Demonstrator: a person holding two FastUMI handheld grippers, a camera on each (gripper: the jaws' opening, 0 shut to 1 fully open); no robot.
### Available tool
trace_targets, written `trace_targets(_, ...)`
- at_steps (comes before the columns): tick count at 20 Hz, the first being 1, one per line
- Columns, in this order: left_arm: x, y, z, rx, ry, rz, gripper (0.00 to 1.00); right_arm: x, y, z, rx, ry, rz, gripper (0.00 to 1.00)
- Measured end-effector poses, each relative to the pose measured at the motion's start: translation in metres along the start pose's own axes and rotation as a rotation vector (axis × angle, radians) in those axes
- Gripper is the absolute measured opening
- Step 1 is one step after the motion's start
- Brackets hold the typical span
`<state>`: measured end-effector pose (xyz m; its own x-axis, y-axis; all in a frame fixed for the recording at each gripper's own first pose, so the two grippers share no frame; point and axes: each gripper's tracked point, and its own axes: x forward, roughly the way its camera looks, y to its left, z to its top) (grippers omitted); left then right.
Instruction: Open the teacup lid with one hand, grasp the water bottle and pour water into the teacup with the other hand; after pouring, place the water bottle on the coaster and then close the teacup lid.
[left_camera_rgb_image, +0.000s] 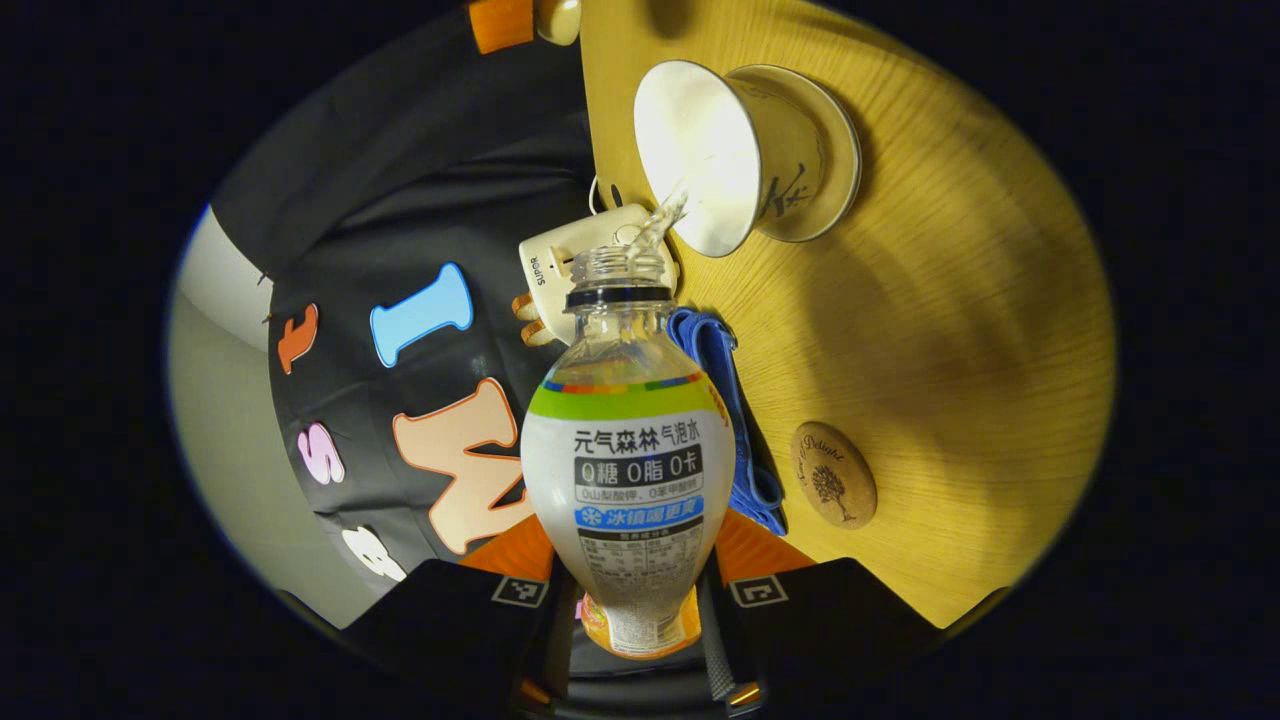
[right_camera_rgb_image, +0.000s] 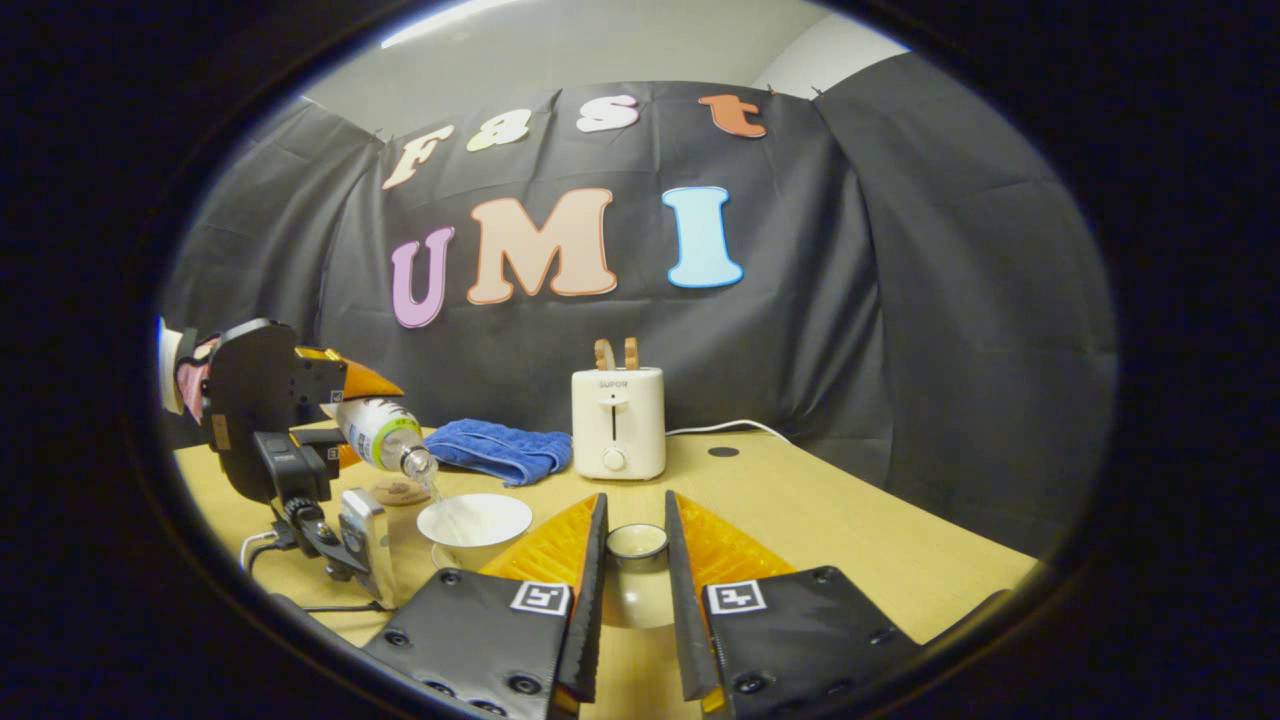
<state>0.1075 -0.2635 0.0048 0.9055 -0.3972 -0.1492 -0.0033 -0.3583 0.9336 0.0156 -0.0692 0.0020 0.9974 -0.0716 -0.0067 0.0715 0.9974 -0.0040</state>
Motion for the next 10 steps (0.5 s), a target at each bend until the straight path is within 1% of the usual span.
trace_targets(6,-0.001,0.008,-0.001,0.081,0.003,0.007,0.5,0.001,0.0,0.0,0.0,0.0,0.0,0.36)
trace_targets(10,-0.011,0.02,0.001,0.13,0.004,0.022,0.51,0.0,0.0,0.0,0.001,0.0,0.001,0.36)
